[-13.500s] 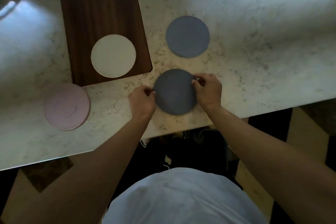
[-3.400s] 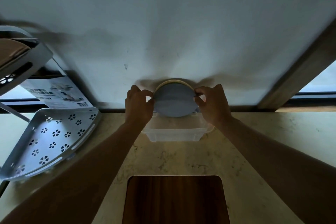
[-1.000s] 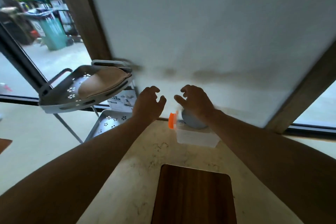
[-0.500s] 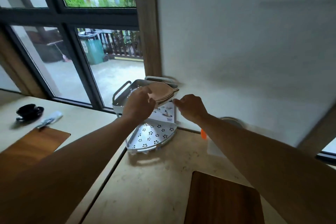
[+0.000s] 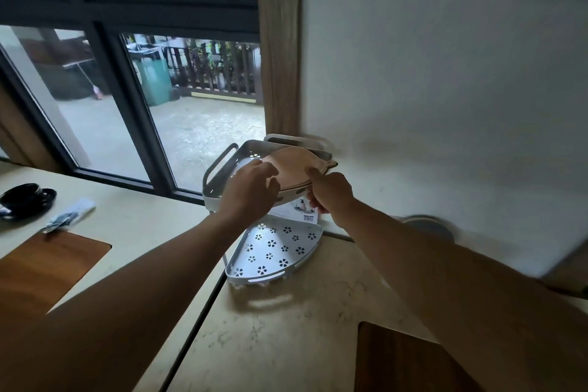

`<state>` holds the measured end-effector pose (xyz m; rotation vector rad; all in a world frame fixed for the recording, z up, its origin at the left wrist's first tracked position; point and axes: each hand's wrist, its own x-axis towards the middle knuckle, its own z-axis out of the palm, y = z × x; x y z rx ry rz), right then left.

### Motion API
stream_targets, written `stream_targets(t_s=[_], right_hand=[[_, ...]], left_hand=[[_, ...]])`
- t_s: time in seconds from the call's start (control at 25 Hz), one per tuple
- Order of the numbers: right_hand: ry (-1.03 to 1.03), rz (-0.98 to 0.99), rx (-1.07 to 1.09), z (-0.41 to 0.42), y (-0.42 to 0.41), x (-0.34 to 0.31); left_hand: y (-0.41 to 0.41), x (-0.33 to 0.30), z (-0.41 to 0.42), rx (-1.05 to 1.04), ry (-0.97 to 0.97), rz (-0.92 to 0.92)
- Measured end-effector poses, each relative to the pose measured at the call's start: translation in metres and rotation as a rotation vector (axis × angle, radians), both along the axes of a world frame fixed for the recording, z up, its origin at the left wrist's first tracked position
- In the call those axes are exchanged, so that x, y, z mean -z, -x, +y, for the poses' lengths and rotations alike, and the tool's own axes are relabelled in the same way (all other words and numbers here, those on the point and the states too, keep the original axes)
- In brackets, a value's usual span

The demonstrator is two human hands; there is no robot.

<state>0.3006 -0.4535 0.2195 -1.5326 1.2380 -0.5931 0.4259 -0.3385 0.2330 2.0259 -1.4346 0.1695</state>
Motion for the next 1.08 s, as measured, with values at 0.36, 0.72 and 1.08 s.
stream_targets(t_s=[0.36, 0.72, 1.08], right_hand=[[0.327, -0.003, -0.125, -0.005, -0.01, 0.002], [0.789, -0.139, -0.251, 0.006, 0.023, -0.086], [1.056, 0.277, -0.575, -0.003, 0.15, -0.122]], left_hand=[[-0.001, 0.013, -0.015, -0.033, -0.005, 0.074], [0.015, -0.04, -0.013, 0.052, 0.153, 0.267], [0.07, -0.073, -0.016, 0.241, 0.014, 0.348]])
